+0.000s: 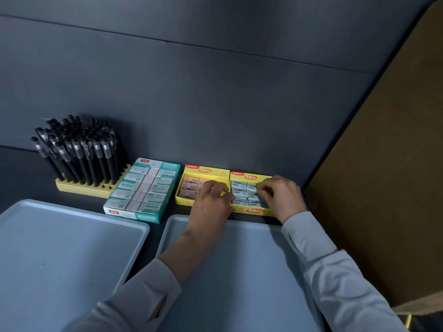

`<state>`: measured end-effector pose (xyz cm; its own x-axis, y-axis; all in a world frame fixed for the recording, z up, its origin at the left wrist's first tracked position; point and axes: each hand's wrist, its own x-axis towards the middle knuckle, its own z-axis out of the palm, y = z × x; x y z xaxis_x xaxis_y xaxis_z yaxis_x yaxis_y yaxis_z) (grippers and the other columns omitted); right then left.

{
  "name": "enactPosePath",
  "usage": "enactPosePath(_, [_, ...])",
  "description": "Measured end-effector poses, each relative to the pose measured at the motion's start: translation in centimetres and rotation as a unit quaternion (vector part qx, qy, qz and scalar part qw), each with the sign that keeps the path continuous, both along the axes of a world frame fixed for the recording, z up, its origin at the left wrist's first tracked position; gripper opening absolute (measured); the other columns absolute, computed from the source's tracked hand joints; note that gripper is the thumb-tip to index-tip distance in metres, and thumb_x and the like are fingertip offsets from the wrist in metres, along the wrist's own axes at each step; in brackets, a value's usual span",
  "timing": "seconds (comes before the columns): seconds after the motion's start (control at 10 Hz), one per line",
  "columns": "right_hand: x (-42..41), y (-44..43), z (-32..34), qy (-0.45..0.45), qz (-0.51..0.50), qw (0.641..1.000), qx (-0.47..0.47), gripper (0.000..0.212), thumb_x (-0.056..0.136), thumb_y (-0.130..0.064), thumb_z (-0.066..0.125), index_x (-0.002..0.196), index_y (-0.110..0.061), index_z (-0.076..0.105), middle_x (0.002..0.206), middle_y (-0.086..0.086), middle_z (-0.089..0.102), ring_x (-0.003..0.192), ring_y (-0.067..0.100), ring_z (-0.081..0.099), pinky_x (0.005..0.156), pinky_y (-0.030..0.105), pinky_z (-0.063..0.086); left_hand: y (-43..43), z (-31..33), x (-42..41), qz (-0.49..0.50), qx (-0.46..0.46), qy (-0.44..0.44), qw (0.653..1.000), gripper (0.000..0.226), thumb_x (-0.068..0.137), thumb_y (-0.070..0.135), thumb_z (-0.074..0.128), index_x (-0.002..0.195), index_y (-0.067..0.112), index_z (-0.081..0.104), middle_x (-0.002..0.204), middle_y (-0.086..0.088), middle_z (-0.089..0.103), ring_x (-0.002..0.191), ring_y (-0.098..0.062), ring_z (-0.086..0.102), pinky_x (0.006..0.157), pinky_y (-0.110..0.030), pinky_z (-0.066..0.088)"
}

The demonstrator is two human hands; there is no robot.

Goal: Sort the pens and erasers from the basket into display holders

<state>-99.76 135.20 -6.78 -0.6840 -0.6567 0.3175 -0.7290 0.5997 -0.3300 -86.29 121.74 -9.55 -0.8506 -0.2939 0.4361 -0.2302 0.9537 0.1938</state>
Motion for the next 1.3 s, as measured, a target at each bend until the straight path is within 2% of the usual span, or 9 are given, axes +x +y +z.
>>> enactPosePath(0.1, [0.4, 0.3, 0.0, -0.019, -0.010, 0.999, 0.047, 0.007, 0.083, -0.015, 0.069, 0.083, -0.019, 0.074, 0.087, 0.003, 0.070, 0.082, 0.025, 0.063, 0.072, 0.030, 0.050, 0.0, -0.2, -0.1, 0.010, -0.017, -0.001, 1.000, 0.023, 0.061, 0.019, 0.086, 0.080, 0.018, 0.073, 0.087, -0.003, 0.063, 0.093, -0.028, 0.059, 0.074, -0.037, 0.055])
enactPosePath(0.3, [0.7, 0.4, 0.3, -0.049, -0.006, 0.998, 0.042, 0.009, 0.081, -0.010, 0.069, 0.077, -0.016, 0.073, 0.080, 0.002, 0.070, 0.080, 0.022, 0.063, 0.073, 0.029, 0.050, -0.1, -0.4, -0.3, 0.006, 0.006, -0.012, 1.000, 0.028, 0.055, 0.014, 0.089, 0.078, 0.016, 0.073, 0.083, -0.004, 0.065, 0.088, -0.029, 0.061, 0.068, -0.037, 0.056])
enactPosePath(0.4, [0.4, 0.5, 0.2, -0.017, -0.008, 1.000, 0.016, 0.007, 0.080, -0.011, 0.072, 0.084, -0.015, 0.075, 0.090, 0.004, 0.068, 0.084, 0.024, 0.062, 0.074, 0.029, 0.049, 0.0, -0.3, -0.2, 0.004, 0.000, -0.015, 1.000, 0.042, 0.054, 0.011, 0.088, 0.092, 0.018, 0.071, 0.092, -0.004, 0.066, 0.095, -0.031, 0.060, 0.069, -0.042, 0.056])
enactPosePath(0.5, [0.1, 0.1, 0.0, -0.007, 0.012, 1.000, 0.023, 0.020, 0.082, -0.012, 0.074, 0.101, -0.011, 0.075, 0.104, 0.008, 0.067, 0.095, 0.026, 0.062, 0.084, 0.033, 0.050, 0.2, -0.4, -0.2, 0.001, -0.039, -0.059, 0.998, 0.057, 0.059, 0.015, 0.088, 0.112, 0.025, 0.068, 0.112, -0.002, 0.065, 0.110, -0.030, 0.057, 0.076, -0.043, 0.056])
enactPosePath(0.7, [-0.4, -0.6, -0.7, 0.005, 0.017, 1.000, 0.000, 0.022, 0.079, 0.007, 0.065, 0.093, -0.007, 0.076, 0.098, 0.009, 0.068, 0.087, 0.027, 0.065, 0.076, 0.021, 0.043, 0.2, -0.5, -0.3, 0.008, -0.080, -0.079, 0.994, 0.059, 0.045, 0.019, 0.093, 0.101, 0.028, 0.074, 0.108, -0.001, 0.071, 0.107, -0.029, 0.064, 0.074, -0.039, 0.056])
enactPosePath(0.9, [-0.6, -0.9, -1.4, 0.000, 0.025, 0.999, -0.023, 0.017, 0.083, 0.006, 0.062, 0.089, -0.004, 0.074, 0.096, 0.008, 0.064, 0.080, 0.025, 0.063, 0.071, 0.022, 0.050, 0.1, -0.7, -0.3, 0.008, -0.088, -0.061, 0.994, 0.062, 0.042, 0.016, 0.093, 0.100, 0.028, 0.075, 0.107, -0.001, 0.071, 0.104, -0.028, 0.065, 0.072, -0.039, 0.056])
enactPosePath(1.0, [-0.6, -0.8, -1.4, -0.002, 0.026, 1.000, -0.013, 0.017, 0.087, 0.004, 0.060, 0.093, -0.005, 0.073, 0.101, 0.006, 0.063, 0.083, 0.020, 0.061, 0.069, 0.010, 0.041, 0.2, -0.8, -0.2, 0.004, -0.078, -0.052, 0.996, 0.061, 0.048, 0.013, 0.091, 0.104, 0.027, 0.074, 0.111, -0.002, 0.070, 0.107, -0.030, 0.064, 0.073, -0.040, 0.056])
enactPosePath(1.2, [0.1, 0.1, -0.4, 0.014, 0.031, 0.999, -0.013, 0.017, 0.089, -0.002, 0.060, 0.095, -0.007, 0.075, 0.101, 0.006, 0.066, 0.085, 0.022, 0.062, 0.074, 0.010, 0.039, -0.4, -1.1, -0.2, -0.034, -0.051, -0.018, 0.998, 0.057, 0.046, 0.008, 0.093, 0.100, 0.016, 0.074, 0.107, -0.009, 0.071, 0.102, -0.035, 0.065, 0.074, -0.045, 0.058])
enactPosePath(1.3, [0.8, 0.9, 1.5, 0.059, 0.026, 0.997, -0.044, 0.015, 0.087, -0.003, 0.064, 0.094, -0.010, 0.075, 0.099, 0.006, 0.068, 0.085, 0.026, 0.065, 0.078, 0.023, 0.047, -1.2, -0.5, 0.7, -0.053, -0.064, 0.026, 0.996, 0.043, 0.051, 0.013, 0.092, 0.091, 0.011, 0.076, 0.099, -0.010, 0.073, 0.094, -0.033, 0.067, 0.078, -0.040, 0.058])
